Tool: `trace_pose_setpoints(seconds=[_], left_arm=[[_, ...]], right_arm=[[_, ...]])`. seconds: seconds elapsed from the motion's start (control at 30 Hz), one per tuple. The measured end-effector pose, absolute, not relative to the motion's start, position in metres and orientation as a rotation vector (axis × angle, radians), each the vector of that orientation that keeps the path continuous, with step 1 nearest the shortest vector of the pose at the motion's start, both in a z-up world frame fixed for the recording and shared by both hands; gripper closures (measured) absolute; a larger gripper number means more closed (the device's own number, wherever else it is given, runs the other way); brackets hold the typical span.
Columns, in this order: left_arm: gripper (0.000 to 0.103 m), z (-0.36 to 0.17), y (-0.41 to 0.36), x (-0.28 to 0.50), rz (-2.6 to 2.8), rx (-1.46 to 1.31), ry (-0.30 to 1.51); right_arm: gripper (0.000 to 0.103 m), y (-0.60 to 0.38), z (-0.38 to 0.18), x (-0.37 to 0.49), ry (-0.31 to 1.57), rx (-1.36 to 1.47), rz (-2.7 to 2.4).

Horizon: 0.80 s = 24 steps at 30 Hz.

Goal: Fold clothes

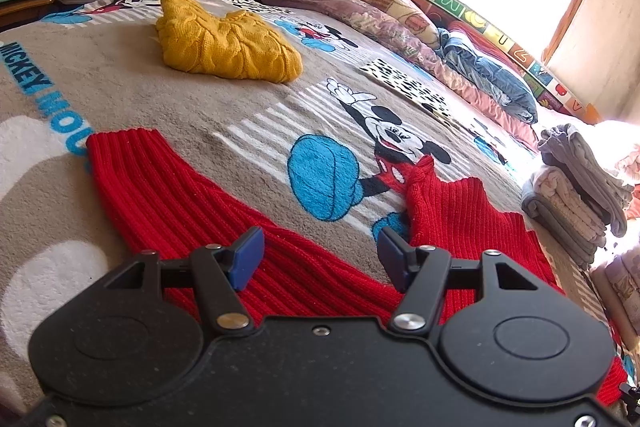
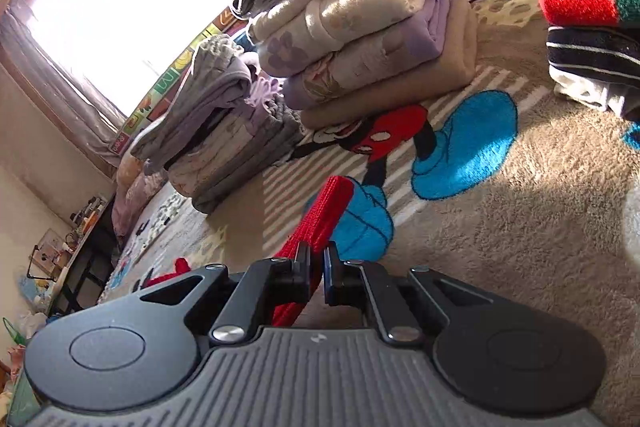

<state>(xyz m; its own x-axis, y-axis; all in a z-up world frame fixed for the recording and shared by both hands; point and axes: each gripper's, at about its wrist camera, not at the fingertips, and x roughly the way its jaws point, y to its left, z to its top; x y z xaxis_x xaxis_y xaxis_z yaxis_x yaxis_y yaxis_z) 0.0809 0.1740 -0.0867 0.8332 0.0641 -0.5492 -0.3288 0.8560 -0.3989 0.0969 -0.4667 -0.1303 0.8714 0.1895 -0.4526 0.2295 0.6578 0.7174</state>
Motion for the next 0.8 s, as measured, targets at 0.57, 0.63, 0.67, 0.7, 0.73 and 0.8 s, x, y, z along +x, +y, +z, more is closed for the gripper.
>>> trace_pose_setpoints(seconds=[0.57,0.63,0.67,0.7,0.73,0.8], left_arm=[[0.041,-0.082,0.162,0.082,0.143,-0.478,0.565],[0.041,-0.076,0.151,0.079,0.085,-0.433,0.568],[0.041,-0.074,0.142,0.076,0.051,-0.397,0.573],[0.041,-0.072,0.133,0.073,0.017,-0.359,0.578],[0.042,-0.070,0.124,0.071,-0.016,-0.322,0.583],[0.046,-0.068,0.100,0.065,-0.087,-0.210,0.596]], right_arm=[[0.093,-0.466,-0.142,0.117,0.541,0.768,-0.091],[0.093,-0.468,-0.144,0.121,0.554,0.735,-0.136],[0.093,-0.470,-0.146,0.122,0.557,0.745,-0.144],[0.090,-0.467,-0.142,0.120,0.542,0.718,-0.156],[0.084,-0.460,-0.132,0.115,0.514,0.649,-0.179],[0.081,-0.446,-0.112,0.102,0.447,0.541,-0.186]])
